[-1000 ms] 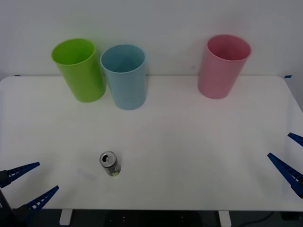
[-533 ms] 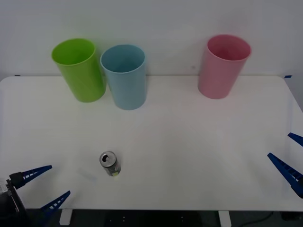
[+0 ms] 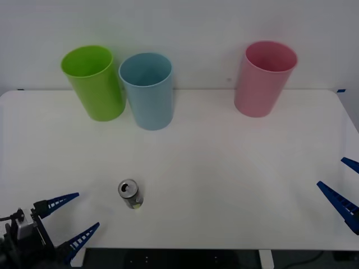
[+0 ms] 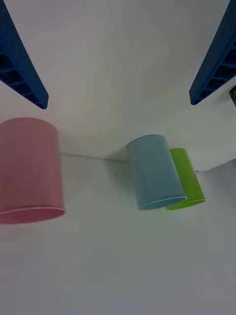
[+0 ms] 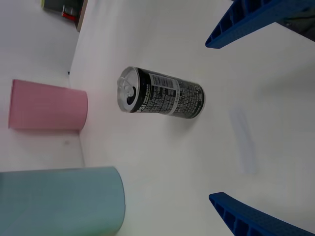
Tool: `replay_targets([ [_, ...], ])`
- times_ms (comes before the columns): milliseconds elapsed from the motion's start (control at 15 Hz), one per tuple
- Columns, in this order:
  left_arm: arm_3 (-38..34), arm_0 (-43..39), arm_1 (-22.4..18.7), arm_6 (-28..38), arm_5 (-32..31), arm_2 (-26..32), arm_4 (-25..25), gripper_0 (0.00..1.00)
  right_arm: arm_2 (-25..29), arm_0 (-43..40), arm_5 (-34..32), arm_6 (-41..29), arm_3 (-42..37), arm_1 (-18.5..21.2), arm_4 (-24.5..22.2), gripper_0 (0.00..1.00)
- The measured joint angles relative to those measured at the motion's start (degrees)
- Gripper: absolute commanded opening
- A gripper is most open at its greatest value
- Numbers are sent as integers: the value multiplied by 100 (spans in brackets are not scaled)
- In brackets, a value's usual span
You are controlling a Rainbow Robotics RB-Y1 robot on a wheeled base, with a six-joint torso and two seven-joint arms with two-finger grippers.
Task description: Grasp the object on the table and drop it into the matching bin: aluminum can to the light blue bin, PET bottle to the pink bin.
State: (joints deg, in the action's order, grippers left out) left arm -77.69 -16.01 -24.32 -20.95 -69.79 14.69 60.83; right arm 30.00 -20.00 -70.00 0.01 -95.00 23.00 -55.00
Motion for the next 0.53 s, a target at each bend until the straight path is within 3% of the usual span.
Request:
replay_targets([
  [533, 8, 329, 721, -155, 22, -22, 598, 100, 0, 0, 0, 0, 0, 0, 0, 100],
])
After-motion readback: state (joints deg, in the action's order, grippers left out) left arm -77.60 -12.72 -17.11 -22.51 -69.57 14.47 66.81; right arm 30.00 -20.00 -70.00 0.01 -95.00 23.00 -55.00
